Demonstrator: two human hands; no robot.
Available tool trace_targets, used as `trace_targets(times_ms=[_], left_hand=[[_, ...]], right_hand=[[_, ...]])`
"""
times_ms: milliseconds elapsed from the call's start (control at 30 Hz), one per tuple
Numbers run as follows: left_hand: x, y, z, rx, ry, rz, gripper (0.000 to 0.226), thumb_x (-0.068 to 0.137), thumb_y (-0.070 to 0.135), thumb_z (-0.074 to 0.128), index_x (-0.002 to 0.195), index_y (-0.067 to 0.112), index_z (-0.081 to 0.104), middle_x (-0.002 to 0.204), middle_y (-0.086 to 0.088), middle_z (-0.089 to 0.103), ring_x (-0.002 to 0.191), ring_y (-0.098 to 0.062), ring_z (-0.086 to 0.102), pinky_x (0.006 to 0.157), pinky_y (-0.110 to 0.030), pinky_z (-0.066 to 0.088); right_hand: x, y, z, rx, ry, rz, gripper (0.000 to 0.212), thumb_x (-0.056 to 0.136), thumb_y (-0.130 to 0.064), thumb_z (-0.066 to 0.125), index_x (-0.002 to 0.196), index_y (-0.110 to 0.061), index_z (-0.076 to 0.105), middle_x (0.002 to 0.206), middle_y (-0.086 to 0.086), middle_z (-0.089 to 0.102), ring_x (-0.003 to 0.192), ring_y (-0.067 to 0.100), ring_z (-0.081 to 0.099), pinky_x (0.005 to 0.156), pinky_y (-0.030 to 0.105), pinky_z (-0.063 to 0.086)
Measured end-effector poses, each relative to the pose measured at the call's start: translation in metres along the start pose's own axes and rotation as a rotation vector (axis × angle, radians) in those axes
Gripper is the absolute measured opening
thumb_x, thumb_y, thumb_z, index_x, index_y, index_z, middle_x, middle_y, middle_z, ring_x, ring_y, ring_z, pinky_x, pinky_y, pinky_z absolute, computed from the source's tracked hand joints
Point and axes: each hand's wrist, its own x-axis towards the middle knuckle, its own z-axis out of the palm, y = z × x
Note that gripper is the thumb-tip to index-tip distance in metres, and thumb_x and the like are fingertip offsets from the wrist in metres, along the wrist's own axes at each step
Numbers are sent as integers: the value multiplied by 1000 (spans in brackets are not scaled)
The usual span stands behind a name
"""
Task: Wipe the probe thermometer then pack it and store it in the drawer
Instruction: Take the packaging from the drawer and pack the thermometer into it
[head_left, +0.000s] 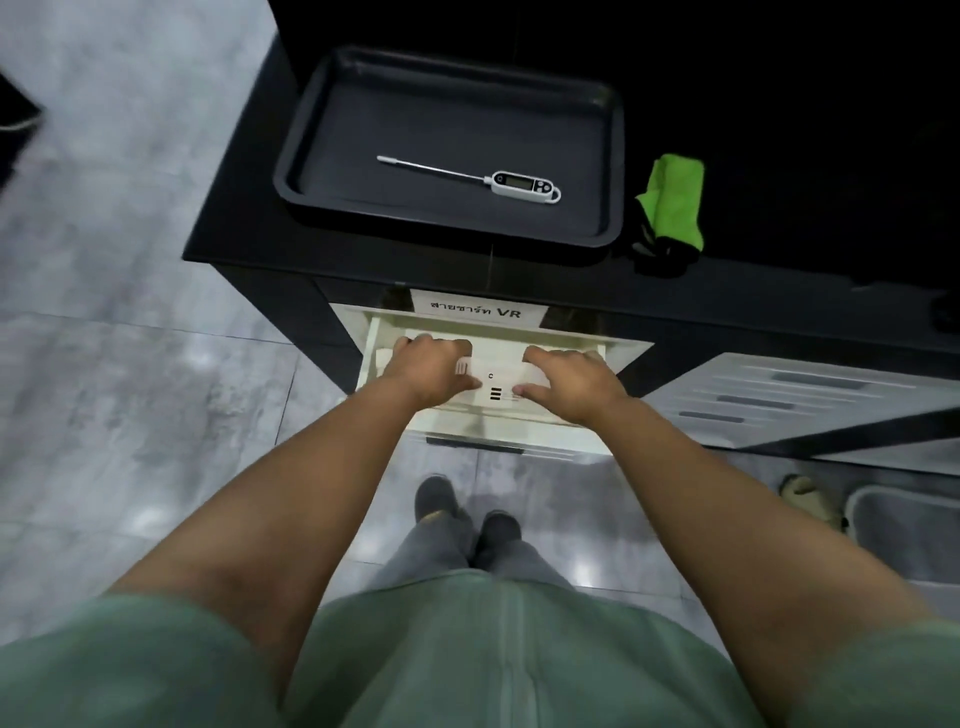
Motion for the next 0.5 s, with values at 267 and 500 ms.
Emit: trace_targets(times_ms=[267, 500], left_hand=[[-46, 8, -50, -109, 709, 2, 42, 85, 38, 65, 123, 22, 57, 127, -2, 55, 123, -24, 44, 113, -40, 22], [-27, 21, -72, -1505, 767, -557, 63, 87, 47, 63, 133, 8, 46, 131, -11, 53, 118, -25, 55, 98, -34, 46]], right_hand=[[-34, 1, -52, 336, 123, -7, 45, 88, -59, 54, 126, -35, 50, 121, -2, 65, 110, 27, 59, 84, 38, 48], [-16, -6, -82, 652, 205, -36, 24, 88, -45, 63, 107, -34, 54, 108, -10, 65, 98, 14, 61, 85, 35, 49]])
